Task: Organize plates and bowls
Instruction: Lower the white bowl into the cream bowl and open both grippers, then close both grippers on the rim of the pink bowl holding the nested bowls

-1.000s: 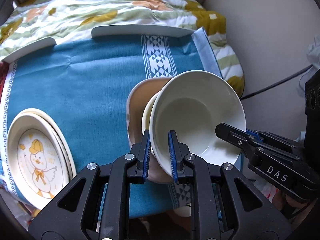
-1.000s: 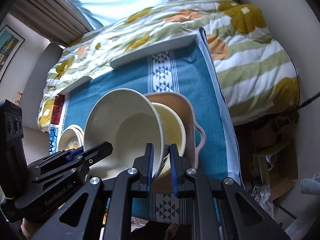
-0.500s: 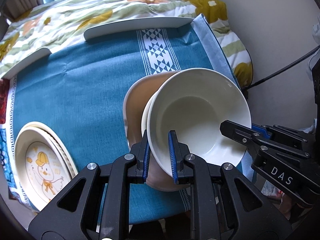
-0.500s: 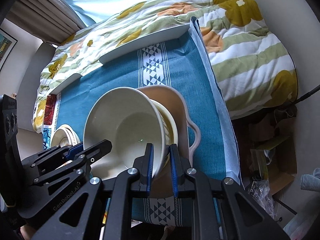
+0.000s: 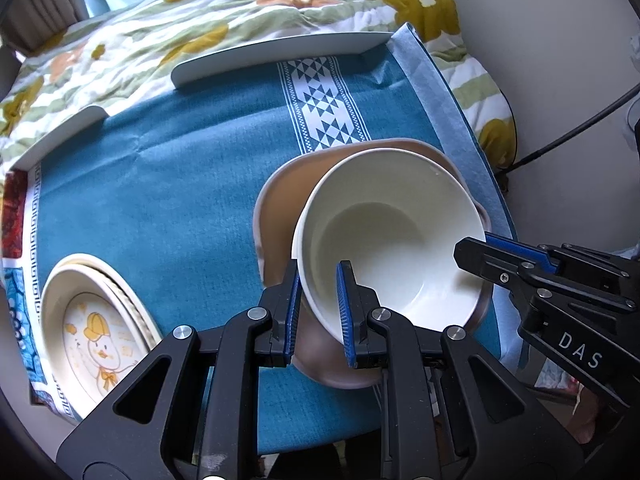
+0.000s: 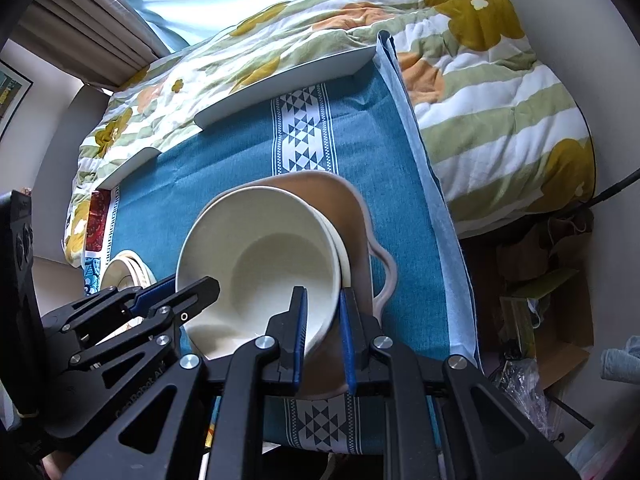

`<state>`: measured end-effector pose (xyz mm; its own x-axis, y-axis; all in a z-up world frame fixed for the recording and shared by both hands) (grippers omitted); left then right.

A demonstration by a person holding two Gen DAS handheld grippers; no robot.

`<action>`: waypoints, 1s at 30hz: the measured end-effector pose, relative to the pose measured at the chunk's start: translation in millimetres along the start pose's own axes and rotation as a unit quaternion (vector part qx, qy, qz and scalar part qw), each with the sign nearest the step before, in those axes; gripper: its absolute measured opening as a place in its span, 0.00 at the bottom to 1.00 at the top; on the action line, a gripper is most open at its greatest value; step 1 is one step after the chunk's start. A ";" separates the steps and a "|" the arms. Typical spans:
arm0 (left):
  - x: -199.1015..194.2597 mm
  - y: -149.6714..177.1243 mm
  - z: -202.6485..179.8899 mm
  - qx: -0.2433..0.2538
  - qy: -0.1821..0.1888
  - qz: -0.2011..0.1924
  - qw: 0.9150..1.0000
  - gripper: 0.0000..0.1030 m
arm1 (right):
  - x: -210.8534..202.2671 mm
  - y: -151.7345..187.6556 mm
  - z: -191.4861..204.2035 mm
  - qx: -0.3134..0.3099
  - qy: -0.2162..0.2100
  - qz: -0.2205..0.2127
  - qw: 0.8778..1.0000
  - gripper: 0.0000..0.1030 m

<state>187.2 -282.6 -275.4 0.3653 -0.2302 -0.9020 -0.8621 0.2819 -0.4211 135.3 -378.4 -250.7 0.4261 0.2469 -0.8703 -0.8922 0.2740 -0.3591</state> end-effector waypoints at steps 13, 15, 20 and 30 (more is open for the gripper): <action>-21.5 -4.4 5.8 -0.015 0.005 -0.022 1.000 0.15 | -20.1 -5.9 4.8 -0.002 -0.016 -0.019 1.000 0.14; -41.1 -9.3 10.6 -0.019 0.003 -0.046 0.999 0.16 | -34.3 -11.8 9.2 -0.004 -0.030 -0.036 0.999 0.14; -95.9 -13.4 29.6 -0.018 -0.020 -0.113 0.993 0.89 | -79.5 -21.3 18.7 -0.048 -0.051 -0.077 0.995 0.17; -93.4 31.0 42.6 0.041 -0.050 -0.079 0.995 1.00 | -84.9 11.1 -5.1 -0.195 0.038 -0.036 0.979 0.95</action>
<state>141.4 -212.7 -208.3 0.5303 -0.1849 -0.8274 -0.7616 0.3250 -0.5607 88.5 -401.1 -182.5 0.4903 0.1658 -0.8557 -0.8563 -0.0913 -0.5083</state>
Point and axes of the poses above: each gripper's, at about its wrist camera, not at the fingertips, and x roughly the way its jaws point, z to its left, y to its underside, the point moved 6 cm from there along x, roughly the way its jaws point, and after that the axes turned 8 degrees about -z, right-handed, at the moved point
